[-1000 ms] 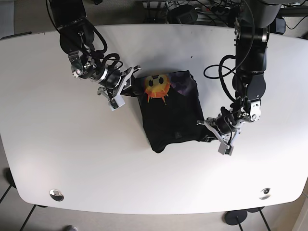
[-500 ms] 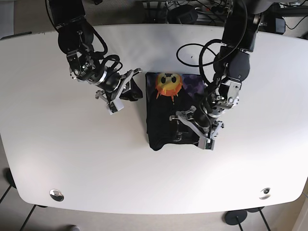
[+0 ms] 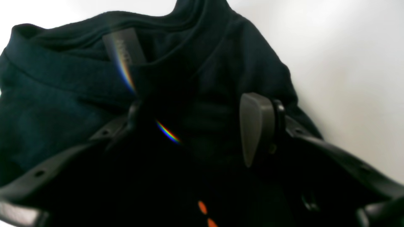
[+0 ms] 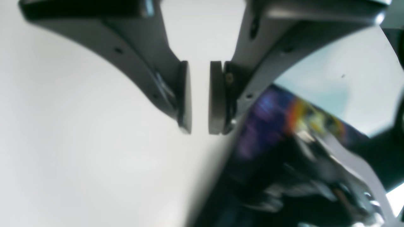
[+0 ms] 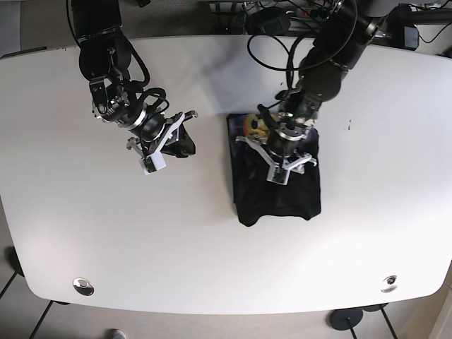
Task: Fold the T-shirt properly
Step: 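Grasp the folded black bundle with the left gripper and carry it off the table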
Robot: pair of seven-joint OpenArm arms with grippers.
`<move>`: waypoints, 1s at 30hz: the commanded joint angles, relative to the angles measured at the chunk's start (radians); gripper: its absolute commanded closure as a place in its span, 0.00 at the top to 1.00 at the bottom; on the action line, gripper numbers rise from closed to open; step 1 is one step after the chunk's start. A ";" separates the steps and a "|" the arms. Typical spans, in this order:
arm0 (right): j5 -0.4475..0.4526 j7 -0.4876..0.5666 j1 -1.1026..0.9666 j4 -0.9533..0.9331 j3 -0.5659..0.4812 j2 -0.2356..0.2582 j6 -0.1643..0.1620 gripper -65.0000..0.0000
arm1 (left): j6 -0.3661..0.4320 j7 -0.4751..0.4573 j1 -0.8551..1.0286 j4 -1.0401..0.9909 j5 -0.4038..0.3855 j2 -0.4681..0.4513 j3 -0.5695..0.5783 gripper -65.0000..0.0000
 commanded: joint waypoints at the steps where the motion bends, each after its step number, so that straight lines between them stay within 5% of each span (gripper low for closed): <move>1: 0.018 0.025 0.015 0.044 0.009 0.004 0.007 0.13 | -0.115 0.123 0.042 -0.044 -0.015 -0.073 -0.162 0.56; 6: 0.018 0.023 0.001 0.090 0.009 0.004 0.007 0.13 | -0.445 0.229 0.043 -0.171 -0.009 -0.246 -0.441 0.55; 13: 0.018 0.002 -0.019 0.137 0.009 0.004 0.007 0.13 | -0.628 0.206 -0.012 -0.448 -0.012 -0.473 -0.467 0.55; 20: 0.018 -0.035 -0.020 0.179 0.010 0.010 0.007 0.13 | -0.689 0.000 -0.007 -0.659 -0.010 -0.653 -0.459 0.55; 30: 0.010 -0.033 -0.065 0.226 0.010 0.007 0.007 0.13 | -0.796 -0.001 0.048 -0.498 -0.012 -0.763 -0.570 0.55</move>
